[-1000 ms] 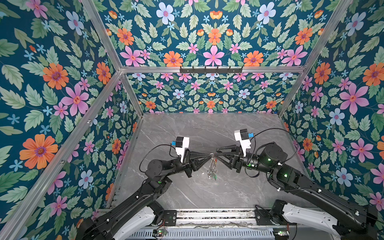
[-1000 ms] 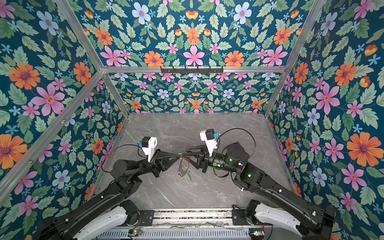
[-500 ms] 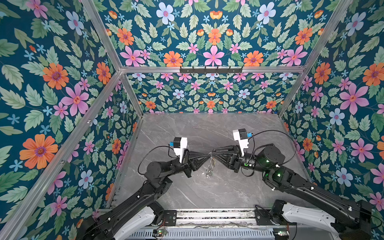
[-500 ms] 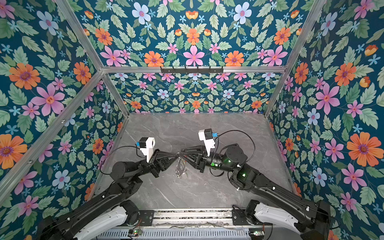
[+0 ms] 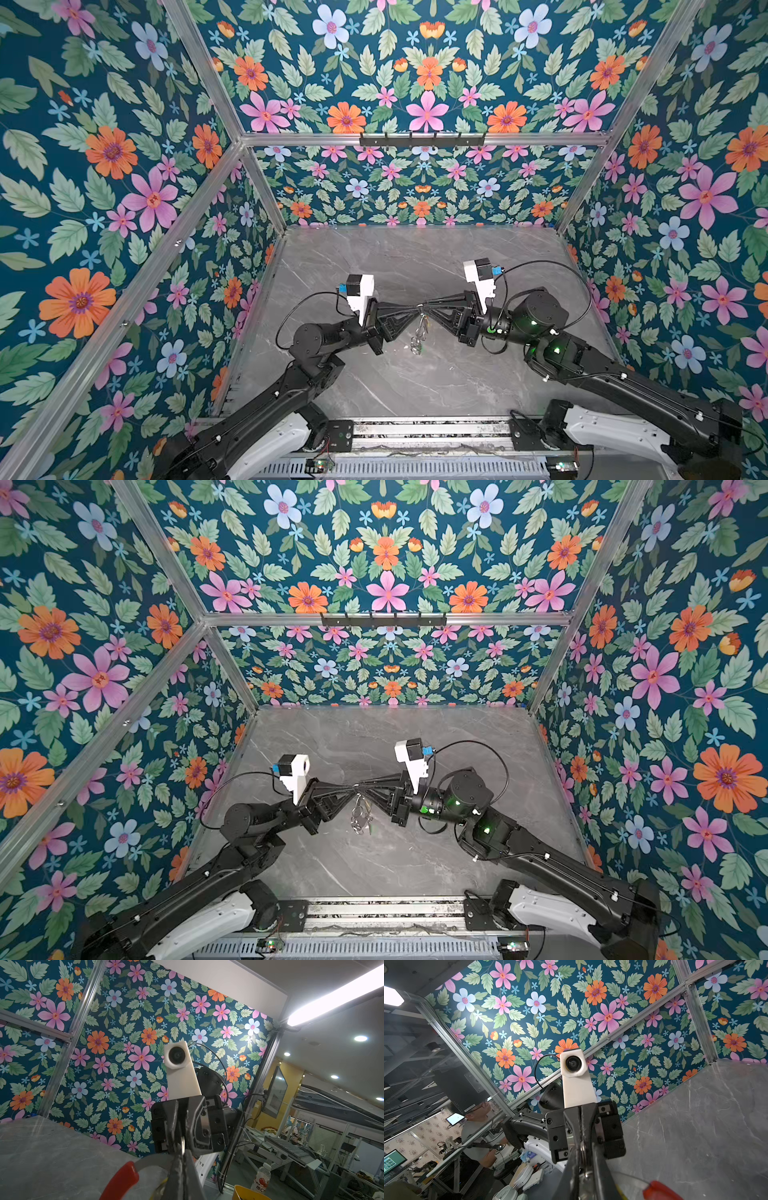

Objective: Remove the keys from the keyring

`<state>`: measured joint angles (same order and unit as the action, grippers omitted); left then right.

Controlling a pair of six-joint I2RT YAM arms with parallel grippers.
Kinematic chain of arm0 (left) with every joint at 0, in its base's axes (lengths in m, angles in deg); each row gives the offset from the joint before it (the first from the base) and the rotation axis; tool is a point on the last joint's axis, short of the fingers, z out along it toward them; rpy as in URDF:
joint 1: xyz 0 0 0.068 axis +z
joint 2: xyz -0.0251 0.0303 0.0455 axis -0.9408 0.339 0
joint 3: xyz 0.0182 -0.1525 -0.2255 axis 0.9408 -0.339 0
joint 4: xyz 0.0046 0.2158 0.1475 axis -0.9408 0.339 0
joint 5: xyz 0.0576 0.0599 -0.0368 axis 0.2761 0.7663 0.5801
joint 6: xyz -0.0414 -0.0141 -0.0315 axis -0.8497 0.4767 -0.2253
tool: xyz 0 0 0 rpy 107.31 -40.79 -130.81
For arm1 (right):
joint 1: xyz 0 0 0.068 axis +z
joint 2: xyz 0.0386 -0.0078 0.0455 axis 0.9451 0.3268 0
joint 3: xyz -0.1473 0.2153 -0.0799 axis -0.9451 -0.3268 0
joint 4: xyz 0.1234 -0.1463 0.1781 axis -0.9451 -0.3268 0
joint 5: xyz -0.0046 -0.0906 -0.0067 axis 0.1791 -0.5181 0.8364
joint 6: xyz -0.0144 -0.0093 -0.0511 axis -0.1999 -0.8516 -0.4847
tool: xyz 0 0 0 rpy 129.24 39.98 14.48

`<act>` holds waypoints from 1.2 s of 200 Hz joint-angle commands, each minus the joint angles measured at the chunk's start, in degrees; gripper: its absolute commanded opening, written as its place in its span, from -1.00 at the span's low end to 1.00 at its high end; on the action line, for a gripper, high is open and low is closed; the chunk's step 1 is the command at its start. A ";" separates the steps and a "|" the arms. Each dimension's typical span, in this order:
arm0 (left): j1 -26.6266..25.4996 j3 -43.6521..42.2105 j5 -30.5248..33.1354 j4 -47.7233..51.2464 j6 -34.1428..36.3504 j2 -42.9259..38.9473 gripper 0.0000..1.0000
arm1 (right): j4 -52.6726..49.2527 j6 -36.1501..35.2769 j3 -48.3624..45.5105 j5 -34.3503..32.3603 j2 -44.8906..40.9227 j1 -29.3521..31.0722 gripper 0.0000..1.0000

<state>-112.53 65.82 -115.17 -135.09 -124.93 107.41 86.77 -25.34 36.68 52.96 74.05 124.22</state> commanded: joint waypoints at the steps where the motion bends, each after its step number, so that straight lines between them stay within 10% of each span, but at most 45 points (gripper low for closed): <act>1: 0.01 0.08 0.45 -2.27 0.49 -0.15 -1.00 | 0.27 -0.39 0.41 -0.05 0.00 0.12 -0.86; 82: 0.00 0.15 0.45 3.03 1.42 -3.48 -0.18 | -12.88 -7.32 3.79 -1.81 -1.90 0.14 -1.00; 155: 0.03 7.28 -2.75 31.61 9.31 -6.82 -0.26 | -35.91 -22.49 13.61 2.04 -1.66 0.08 -1.00; 240: 0.05 16.24 -8.06 48.70 13.74 -3.61 -0.54 | -39.70 -24.97 16.25 1.82 0.42 0.13 -1.00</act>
<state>-112.53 80.82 -120.55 -91.53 -112.99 103.00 47.10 -49.27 52.39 54.81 74.22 124.31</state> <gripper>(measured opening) 0.241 0.050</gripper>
